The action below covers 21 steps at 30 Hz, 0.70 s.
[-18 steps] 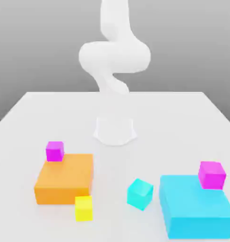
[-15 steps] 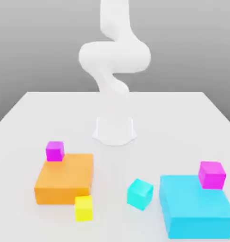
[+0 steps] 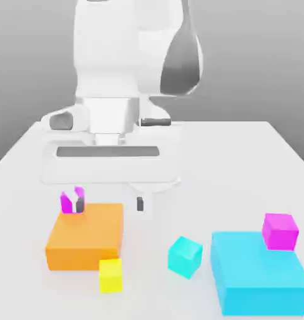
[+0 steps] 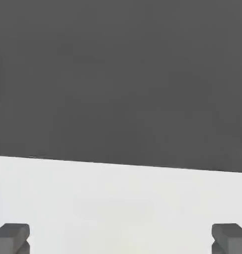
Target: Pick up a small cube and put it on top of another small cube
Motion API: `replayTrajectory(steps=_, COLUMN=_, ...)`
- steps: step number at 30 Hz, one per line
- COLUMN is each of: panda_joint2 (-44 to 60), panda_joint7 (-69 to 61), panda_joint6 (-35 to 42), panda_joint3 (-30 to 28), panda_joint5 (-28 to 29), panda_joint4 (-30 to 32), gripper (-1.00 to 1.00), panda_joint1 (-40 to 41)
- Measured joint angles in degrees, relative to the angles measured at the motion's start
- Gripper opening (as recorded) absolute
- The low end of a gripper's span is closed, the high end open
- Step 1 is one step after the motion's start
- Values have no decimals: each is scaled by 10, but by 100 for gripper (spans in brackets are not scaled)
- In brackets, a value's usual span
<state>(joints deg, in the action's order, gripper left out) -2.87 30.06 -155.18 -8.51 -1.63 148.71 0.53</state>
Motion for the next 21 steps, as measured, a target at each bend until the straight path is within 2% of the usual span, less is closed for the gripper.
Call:
replayTrajectory(steps=5, panda_joint2=105, panda_joint7=-49, panda_joint6=-58, panda_joint3=2, panda_joint5=-22, panda_joint4=36, gripper=0, panda_joint1=17)
replayTrajectory(steps=10, panda_joint2=208, panda_joint7=-80, panda_joint6=-137, panda_joint3=37, panda_joint5=-57, panda_joint4=23, gripper=0, panda_joint1=46)
replayTrajectory(steps=11, panda_joint2=227, panda_joint7=-84, panda_joint6=-152, panda_joint3=45, panda_joint5=-62, panda_joint4=19, gripper=-100, panda_joint1=54)
replayTrajectory(steps=17, panda_joint2=237, panda_joint7=-85, panda_joint6=-159, panda_joint3=50, panda_joint5=-63, panda_joint4=17, gripper=-100, panda_joint1=57)
replayTrajectory(steps=21, panda_joint2=182, panda_joint7=-69, panda_joint6=-116, panda_joint3=32, panda_joint5=-42, panda_joint4=29, gripper=-100, panda_joint1=44)
